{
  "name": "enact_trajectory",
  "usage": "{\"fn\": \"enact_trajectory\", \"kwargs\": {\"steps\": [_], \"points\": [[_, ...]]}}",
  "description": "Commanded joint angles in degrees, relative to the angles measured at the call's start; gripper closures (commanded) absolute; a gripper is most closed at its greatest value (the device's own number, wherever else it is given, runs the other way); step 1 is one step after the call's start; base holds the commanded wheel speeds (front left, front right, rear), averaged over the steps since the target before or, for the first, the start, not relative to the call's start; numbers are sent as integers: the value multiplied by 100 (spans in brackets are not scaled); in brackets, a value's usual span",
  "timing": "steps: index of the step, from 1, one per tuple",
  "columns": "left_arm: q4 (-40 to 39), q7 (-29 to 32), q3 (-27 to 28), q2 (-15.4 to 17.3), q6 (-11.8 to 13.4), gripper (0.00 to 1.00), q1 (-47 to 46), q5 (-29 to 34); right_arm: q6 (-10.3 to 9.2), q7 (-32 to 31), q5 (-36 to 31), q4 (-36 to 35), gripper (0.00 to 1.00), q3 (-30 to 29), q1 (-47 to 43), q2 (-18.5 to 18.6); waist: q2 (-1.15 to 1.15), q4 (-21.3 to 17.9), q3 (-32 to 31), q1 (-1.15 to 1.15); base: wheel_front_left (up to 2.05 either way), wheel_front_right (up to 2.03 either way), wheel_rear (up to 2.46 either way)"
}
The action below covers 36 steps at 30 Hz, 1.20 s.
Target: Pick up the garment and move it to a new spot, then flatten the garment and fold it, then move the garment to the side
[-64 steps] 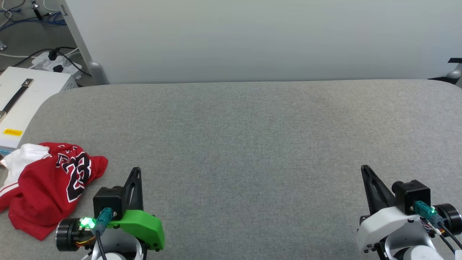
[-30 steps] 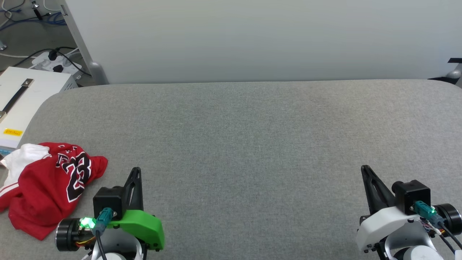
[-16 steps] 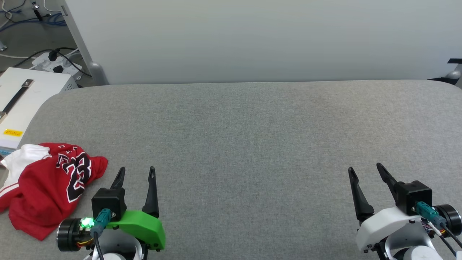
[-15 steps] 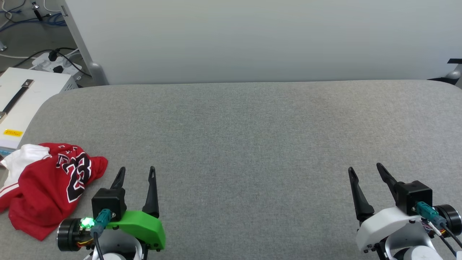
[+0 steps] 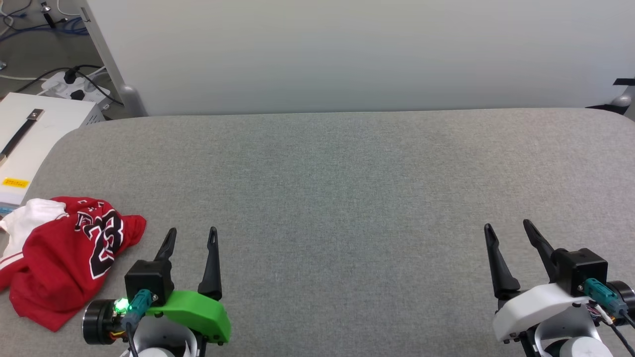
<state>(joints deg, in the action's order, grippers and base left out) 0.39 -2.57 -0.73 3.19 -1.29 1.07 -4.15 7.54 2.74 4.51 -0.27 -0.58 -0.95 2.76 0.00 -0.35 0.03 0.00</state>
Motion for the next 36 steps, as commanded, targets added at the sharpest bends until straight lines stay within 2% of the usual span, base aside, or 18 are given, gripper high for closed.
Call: {"fn": "enact_trajectory", "kwargs": {"steps": [1, 21, 29, 36], "points": [[15, -66, -12, -7, -40, 0, -78, -66, -1, 62, 79, -37, 0, -30, 27, 5, 0, -4, 1, 0, 0, 0, 0], [152, -303, -55, -12, -137, 0, -173, -270, -2, 155, 362, -305, 0, -90, -23, 6, 0, 69, 5, 0, 0, 0, 0], [205, -398, -15, -14, -178, 0, -214, -304, -2, 89, 250, -435, 0, 51, -64, 7, 0, 394, -5, 0, 0, 0, 0], [206, -482, 90, -15, -219, 0, -244, -345, -3, 69, 273, -532, 0, 226, -93, 7, 0, 900, -31, 0, 0, 0, 0]]}}
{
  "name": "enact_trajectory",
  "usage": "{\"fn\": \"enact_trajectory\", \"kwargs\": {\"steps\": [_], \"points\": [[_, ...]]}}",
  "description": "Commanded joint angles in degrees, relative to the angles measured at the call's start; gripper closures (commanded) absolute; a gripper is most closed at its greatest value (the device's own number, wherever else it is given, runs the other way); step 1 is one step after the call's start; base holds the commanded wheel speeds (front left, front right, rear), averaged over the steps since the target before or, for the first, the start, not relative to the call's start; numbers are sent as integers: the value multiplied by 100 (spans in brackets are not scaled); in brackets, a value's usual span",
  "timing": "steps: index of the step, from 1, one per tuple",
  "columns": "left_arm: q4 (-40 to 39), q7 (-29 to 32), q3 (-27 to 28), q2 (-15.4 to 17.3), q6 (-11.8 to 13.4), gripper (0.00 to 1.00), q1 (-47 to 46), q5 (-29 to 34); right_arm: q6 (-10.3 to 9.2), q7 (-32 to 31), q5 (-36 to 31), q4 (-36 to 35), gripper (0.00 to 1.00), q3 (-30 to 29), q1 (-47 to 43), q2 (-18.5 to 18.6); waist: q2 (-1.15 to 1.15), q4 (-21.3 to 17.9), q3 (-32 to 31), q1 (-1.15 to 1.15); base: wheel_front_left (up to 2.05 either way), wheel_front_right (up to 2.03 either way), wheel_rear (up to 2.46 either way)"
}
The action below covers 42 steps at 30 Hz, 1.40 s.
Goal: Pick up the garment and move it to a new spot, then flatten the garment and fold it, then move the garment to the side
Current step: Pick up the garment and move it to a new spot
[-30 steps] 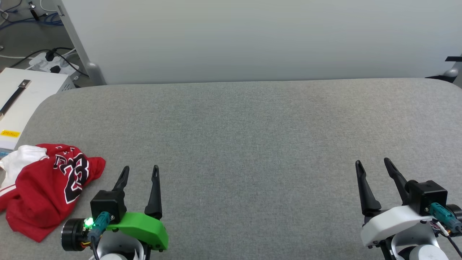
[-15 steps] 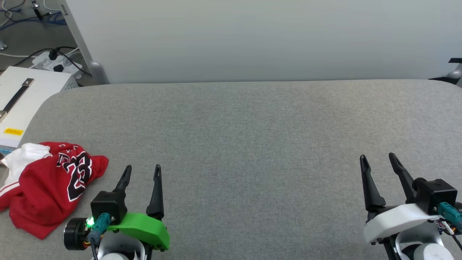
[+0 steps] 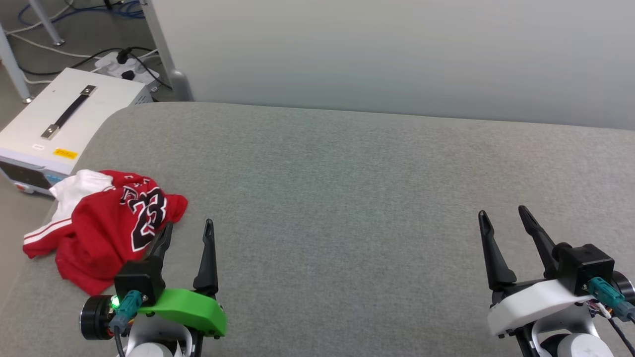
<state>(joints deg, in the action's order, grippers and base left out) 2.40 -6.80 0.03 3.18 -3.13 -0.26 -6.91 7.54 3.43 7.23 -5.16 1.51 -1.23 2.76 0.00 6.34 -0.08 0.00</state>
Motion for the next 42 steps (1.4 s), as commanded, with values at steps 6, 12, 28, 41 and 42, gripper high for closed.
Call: {"fn": "enact_trajectory", "kwargs": {"steps": [6, 12, 28, 41, 42], "points": [[25, -130, 171, -9, -73, 0, -100, -47, -3, -34, -41, -100, 0, 146, -81, 8, 0, 702, -53, 0, 0, 0, 0], [40, -201, 320, 20, -117, 0, -82, -70, -3, -55, -89, -149, 0, 263, -109, 8, 0, 1188, -73, 0, 0, 0, 0], [100, -414, 636, 18, -235, 0, -54, -281, -4, -99, -138, -400, 0, 482, -75, 9, 0, 2249, 7, 0, 0, 0, 0], [228, -569, 837, -9, -303, 0, -155, -263, -4, -221, -189, -652, 0, 594, 129, 10, 0, 2507, 294, 0, 0, 0, 0], [251, -580, 857, -11, -304, 0, -171, -272, -5, -232, -189, -679, 0, 599, 151, 10, 0, 2499, 329, 0, 0, 0, 0]]}}
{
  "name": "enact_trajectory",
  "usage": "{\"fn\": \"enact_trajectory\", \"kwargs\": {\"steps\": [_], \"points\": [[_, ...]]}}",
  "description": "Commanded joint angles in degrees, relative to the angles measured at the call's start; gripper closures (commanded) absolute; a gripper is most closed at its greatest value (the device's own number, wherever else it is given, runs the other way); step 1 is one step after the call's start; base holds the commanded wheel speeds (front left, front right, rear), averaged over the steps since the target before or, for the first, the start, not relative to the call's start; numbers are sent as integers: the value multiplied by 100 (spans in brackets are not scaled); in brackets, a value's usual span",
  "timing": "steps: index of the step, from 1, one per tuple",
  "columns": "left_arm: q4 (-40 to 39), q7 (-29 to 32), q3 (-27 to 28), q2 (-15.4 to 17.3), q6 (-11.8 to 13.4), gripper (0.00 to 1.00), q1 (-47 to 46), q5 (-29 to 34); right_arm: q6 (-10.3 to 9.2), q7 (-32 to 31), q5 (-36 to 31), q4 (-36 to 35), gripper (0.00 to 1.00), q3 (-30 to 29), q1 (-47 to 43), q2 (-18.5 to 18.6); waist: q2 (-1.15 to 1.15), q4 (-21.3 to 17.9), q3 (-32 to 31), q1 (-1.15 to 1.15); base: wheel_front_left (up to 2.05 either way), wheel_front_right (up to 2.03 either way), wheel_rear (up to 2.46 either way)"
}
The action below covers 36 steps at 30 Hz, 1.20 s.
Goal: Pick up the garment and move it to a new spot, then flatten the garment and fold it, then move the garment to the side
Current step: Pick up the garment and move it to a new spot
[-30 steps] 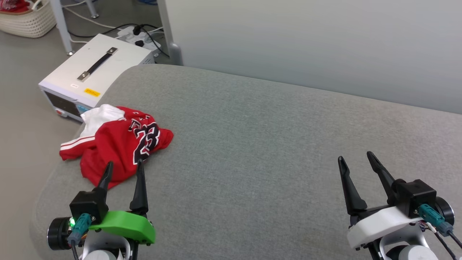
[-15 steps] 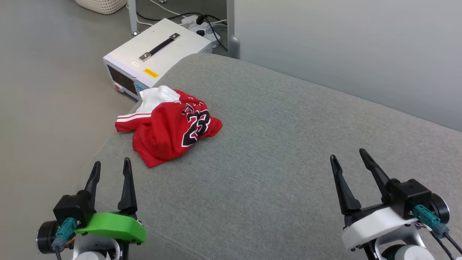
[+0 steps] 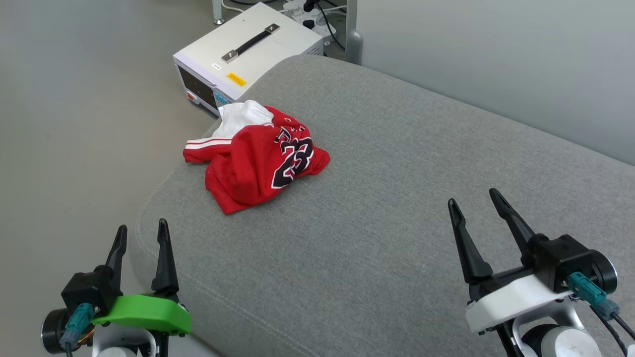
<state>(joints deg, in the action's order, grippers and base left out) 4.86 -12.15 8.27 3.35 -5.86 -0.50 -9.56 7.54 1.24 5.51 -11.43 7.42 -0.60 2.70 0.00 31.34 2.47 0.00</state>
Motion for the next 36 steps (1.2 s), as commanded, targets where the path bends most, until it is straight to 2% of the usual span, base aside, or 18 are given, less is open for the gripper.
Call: {"fn": "enact_trajectory", "kwargs": {"steps": [1, 8, 12, 15, 20, 27, 30, 36], "points": [[42, -58, 56, -29, -26, 0, -171, -24, -5, -32, -18, -90, 0, 17, 121, 17, 0, -22, 135, 0, 0, 0, 0], [625, -126, 85, -37, 6, 0, -695, -286, -5, -303, -163, -349, 0, 164, 452, 20, 0, -325, 738, 0, 0, 0, 0], [947, 140, 88, 72, -27, 0, -1366, -524, -5, -487, -227, -541, 0, 187, 668, 101, 0, -529, 1210, 0, 0, 0, 0], [1335, 825, 17, 350, -84, 0, -1956, -790, -5, -593, -241, -676, 0, 198, 839, 174, 0, -679, 1565, 0, 0, 0, 0], [2139, 2050, -109, 1025, -154, 0, -2994, -1431, -5, -717, -233, -858, 0, 279, 1199, 266, 0, -957, 2234, 0, 0, 0, 0], [3322, 3434, -694, 1788, -161, 0, -3968, -2439, -5, -752, -182, -894, 0, 262, 1496, 299, 0, -1304, 2900, 0, 0, 0, 0], [3827, 3774, -777, 1986, -161, 0, -4316, -2735, -5, -765, -178, -899, 0, 220, 1616, 329, 0, -1434, 3123, 0, 0, 0, 0], [4695, 4526, -973, 2087, -162, 0, -4592, -3183, -5, -769, -116, -879, 0, 132, 1705, 340, 0, -1609, 3306, 0, 0, 0, 0]]}}
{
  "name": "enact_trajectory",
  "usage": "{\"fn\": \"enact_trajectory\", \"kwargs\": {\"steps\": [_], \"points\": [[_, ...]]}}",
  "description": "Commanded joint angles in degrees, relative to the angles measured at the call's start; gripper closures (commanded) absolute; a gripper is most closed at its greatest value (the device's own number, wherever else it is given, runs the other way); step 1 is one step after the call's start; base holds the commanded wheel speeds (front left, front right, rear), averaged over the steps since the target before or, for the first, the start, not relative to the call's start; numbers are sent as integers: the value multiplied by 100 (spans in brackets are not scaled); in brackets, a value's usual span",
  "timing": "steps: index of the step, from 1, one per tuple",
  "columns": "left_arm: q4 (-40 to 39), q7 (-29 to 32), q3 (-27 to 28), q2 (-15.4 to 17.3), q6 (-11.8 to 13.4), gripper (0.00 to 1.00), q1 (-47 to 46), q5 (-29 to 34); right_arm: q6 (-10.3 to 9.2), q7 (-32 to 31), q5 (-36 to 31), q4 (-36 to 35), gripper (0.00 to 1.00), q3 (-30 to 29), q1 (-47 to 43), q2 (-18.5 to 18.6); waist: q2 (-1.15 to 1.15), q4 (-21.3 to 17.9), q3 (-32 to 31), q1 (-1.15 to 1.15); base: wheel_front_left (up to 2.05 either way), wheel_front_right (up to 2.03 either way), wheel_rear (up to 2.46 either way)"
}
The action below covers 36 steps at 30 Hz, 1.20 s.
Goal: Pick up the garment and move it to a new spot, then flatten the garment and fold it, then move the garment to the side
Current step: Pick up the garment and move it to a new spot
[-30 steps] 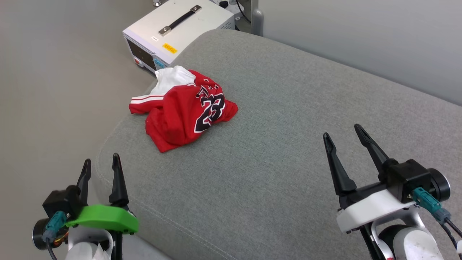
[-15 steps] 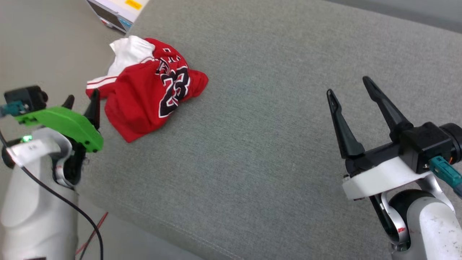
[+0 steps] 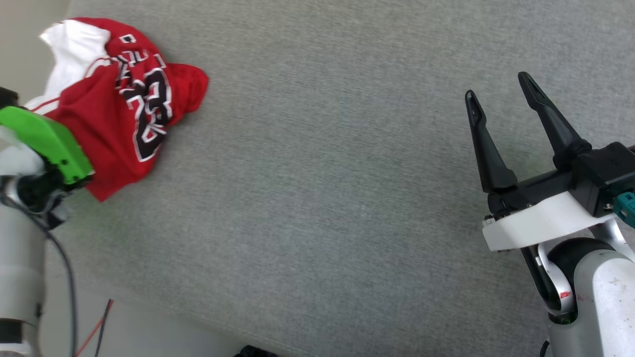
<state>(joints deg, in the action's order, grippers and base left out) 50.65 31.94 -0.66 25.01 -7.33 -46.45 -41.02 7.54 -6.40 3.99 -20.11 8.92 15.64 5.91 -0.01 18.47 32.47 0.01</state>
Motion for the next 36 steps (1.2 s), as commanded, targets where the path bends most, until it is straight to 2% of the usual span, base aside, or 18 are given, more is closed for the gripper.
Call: {"fn": "enact_trajectory", "kwargs": {"steps": [1, 2, 3, 7, 11, 19, 23, 27, 31, 36], "points": [[331, 519, -234, -87, -15, 11, 8, -191, -5, 0, 81, 18, 0, -63, 53, -14, 1, -356, 296, -1, 0, 0, 0], [348, 564, -279, -96, -15, 84, 11, -239, -5, 2, 88, 22, 0, -75, 43, -28, 1, -359, 287, -1, 0, 0, 0], [341, 559, -325, -98, -15, 100, 20, -260, -5, 2, 89, 30, 0, -86, 36, -39, 1, -358, 275, -1, 0, 0, 0], [224, 349, -594, -15, -15, 100, 86, -236, -5, -6, 122, 104, 0, -134, -15, -88, 1, -325, 124, -1, 0, 0, 0], [84, -304, -764, 185, -15, 100, 78, -79, -5, 25, 156, 230, 0, -200, -98, -122, 1, -239, -215, -1, 0, 0, 0], [-163, -2292, -810, 535, 20, 100, -106, 422, -5, 213, 295, 485, 0, -387, -391, -230, 1, -69, -1129, -1, 0, 0, 0], [-340, -3287, -809, 510, 134, 100, -132, 654, -5, 325, 351, 580, 0, -565, -589, -273, 1, -29, -1611, -1, 0, 0, 0], [-526, -3997, -882, 425, 312, 100, -88, 888, -5, 421, 410, 646, 0, -744, -802, -295, 1, -59, -2068, -1, 0, 0, 0], [-804, -4310, -1005, 262, 449, 100, 57, 1034, -5, 518, 580, 714, 0, -895, -1032, -300, 1, -177, -2480, -1, 0, 0, 0], [-1352, -4337, -1191, -1, 507, 100, 443, 1067, -5, 572, 685, 774, 0, -1021, -1338, -301, 1, -455, -2873, -1, 0, 0, 0]]}}
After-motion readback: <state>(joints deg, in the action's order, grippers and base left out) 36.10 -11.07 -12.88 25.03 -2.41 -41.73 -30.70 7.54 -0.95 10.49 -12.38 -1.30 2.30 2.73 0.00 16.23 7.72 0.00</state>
